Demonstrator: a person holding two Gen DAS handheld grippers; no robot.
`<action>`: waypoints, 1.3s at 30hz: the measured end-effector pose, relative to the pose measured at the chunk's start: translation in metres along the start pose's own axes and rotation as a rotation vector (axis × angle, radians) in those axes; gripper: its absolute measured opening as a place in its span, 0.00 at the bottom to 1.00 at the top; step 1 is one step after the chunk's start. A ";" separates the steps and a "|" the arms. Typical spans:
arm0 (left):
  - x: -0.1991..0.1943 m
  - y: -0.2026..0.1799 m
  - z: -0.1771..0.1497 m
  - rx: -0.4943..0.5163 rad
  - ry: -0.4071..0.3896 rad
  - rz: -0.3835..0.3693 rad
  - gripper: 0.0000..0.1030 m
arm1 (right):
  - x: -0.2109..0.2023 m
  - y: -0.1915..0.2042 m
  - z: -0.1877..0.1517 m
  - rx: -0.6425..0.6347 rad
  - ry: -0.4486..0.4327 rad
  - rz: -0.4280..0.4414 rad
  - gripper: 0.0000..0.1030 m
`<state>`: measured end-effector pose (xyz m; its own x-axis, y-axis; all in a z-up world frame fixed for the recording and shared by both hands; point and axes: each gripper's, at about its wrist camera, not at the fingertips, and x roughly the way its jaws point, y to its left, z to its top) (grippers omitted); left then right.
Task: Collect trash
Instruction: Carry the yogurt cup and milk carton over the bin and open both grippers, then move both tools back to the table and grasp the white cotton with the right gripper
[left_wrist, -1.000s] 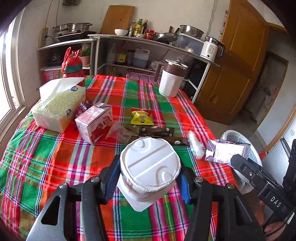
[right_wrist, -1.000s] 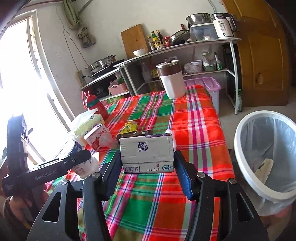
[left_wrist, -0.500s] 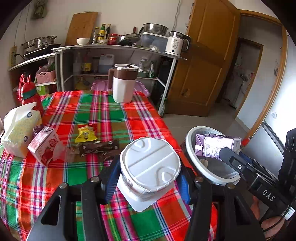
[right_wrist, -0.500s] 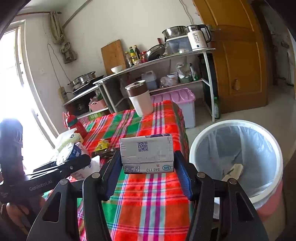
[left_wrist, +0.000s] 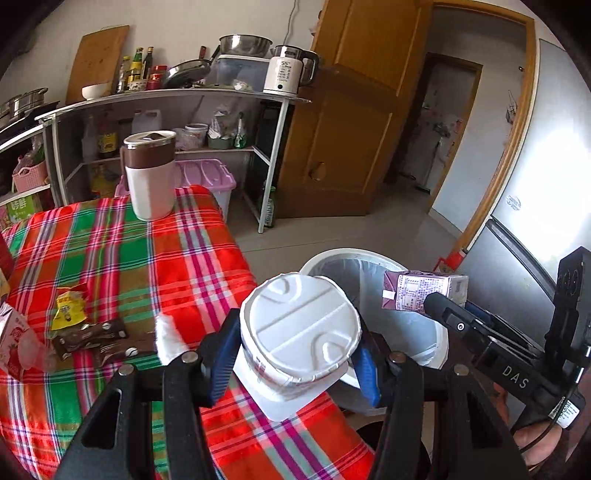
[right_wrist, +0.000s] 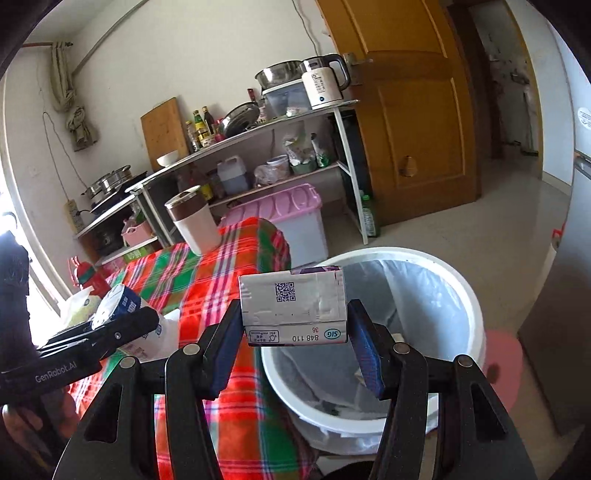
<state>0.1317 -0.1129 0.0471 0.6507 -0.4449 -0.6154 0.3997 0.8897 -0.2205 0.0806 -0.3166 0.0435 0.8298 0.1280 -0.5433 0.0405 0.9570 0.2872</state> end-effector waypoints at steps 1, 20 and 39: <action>0.004 -0.005 0.001 0.005 0.005 -0.007 0.56 | 0.001 -0.005 0.000 0.005 0.004 -0.008 0.55; 0.085 -0.069 0.002 0.103 0.141 -0.065 0.56 | 0.032 -0.074 -0.008 0.045 0.114 -0.157 0.55; 0.065 -0.059 0.003 0.090 0.115 -0.041 0.69 | 0.027 -0.066 -0.006 0.047 0.106 -0.168 0.58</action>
<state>0.1525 -0.1951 0.0221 0.5565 -0.4614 -0.6910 0.4841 0.8560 -0.1817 0.0968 -0.3748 0.0056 0.7458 -0.0035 -0.6662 0.2017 0.9543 0.2207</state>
